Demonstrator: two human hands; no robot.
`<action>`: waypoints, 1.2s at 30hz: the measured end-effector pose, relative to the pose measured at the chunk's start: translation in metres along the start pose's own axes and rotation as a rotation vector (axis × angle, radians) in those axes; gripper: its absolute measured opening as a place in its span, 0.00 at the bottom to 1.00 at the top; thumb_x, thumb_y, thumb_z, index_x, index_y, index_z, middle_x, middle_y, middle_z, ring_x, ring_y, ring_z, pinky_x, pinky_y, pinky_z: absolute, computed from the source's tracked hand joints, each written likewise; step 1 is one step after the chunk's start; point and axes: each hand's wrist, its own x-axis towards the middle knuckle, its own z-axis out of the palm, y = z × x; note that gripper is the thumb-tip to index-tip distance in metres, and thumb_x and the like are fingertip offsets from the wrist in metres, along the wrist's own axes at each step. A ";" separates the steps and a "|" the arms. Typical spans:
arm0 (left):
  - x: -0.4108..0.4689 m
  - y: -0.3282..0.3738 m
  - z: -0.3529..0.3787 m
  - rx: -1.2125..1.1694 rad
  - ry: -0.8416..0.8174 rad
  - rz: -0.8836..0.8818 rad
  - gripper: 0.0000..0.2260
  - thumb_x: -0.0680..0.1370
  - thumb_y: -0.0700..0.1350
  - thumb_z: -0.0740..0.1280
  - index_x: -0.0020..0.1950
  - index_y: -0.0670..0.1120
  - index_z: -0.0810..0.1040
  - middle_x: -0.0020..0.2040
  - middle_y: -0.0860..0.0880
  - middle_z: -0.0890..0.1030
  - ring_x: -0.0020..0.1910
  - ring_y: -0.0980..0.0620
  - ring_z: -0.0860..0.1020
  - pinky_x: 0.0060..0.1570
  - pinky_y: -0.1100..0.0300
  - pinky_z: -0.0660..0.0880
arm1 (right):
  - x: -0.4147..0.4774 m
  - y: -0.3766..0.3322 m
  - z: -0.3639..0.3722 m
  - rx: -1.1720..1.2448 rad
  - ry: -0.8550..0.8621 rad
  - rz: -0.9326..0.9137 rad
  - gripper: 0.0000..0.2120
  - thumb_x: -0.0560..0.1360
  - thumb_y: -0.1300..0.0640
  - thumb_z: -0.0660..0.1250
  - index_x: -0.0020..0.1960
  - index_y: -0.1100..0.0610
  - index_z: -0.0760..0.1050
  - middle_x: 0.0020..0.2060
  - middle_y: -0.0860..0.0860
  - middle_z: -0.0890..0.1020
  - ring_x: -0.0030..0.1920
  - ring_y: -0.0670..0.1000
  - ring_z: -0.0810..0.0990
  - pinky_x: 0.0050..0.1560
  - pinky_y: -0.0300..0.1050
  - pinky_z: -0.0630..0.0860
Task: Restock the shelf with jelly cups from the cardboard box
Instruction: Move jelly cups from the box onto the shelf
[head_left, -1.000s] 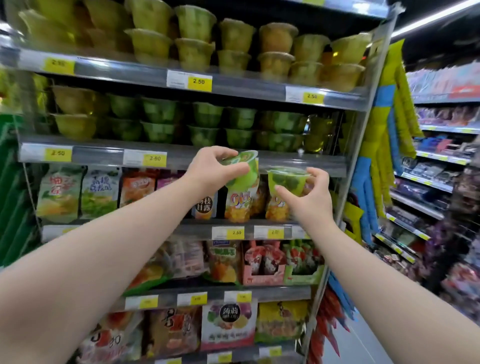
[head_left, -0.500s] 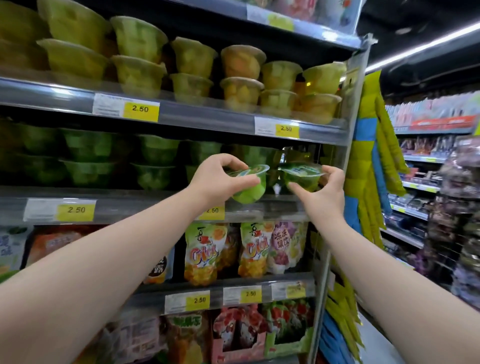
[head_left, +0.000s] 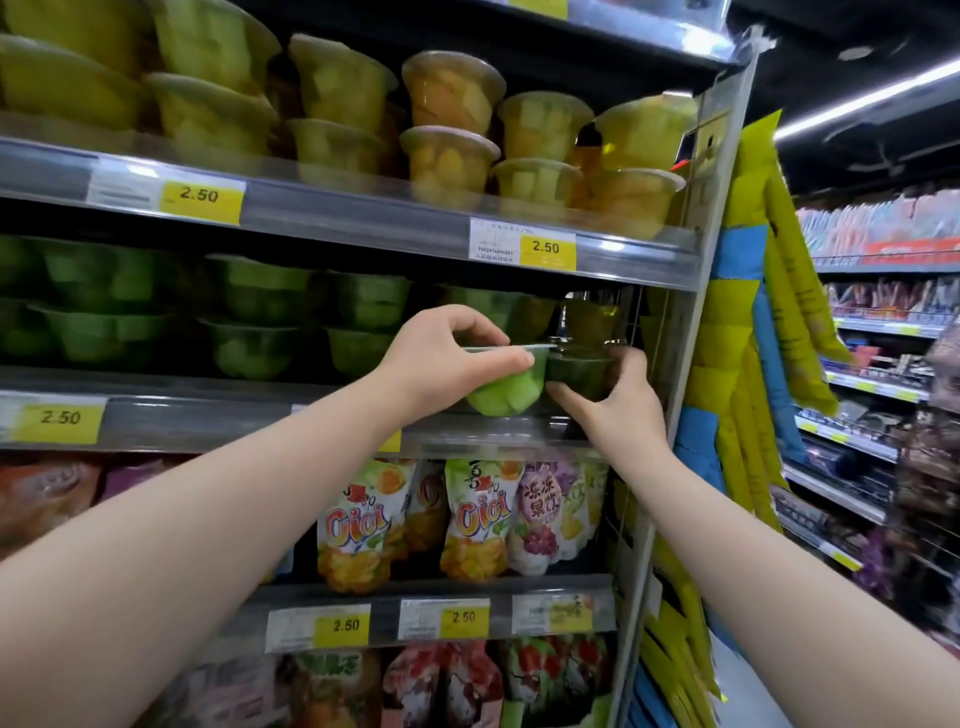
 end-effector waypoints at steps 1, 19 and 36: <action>-0.001 0.001 0.002 0.009 0.005 0.005 0.12 0.67 0.57 0.76 0.44 0.52 0.82 0.45 0.57 0.81 0.47 0.61 0.78 0.45 0.65 0.74 | -0.001 0.002 -0.001 -0.017 0.011 -0.024 0.36 0.67 0.46 0.76 0.68 0.57 0.64 0.60 0.53 0.76 0.60 0.53 0.74 0.59 0.49 0.73; 0.002 0.027 0.036 -0.275 -0.129 -0.007 0.45 0.60 0.60 0.76 0.73 0.51 0.63 0.64 0.54 0.72 0.60 0.56 0.76 0.59 0.60 0.74 | -0.024 -0.011 -0.043 0.401 -0.052 -0.204 0.36 0.65 0.52 0.77 0.67 0.50 0.61 0.55 0.50 0.79 0.53 0.44 0.81 0.53 0.38 0.78; 0.003 0.000 0.056 0.303 -0.249 0.144 0.26 0.78 0.44 0.63 0.76 0.46 0.63 0.74 0.48 0.64 0.73 0.53 0.63 0.71 0.57 0.63 | 0.026 -0.008 -0.001 0.295 0.060 0.015 0.33 0.72 0.48 0.73 0.71 0.55 0.62 0.56 0.46 0.74 0.55 0.46 0.73 0.54 0.40 0.70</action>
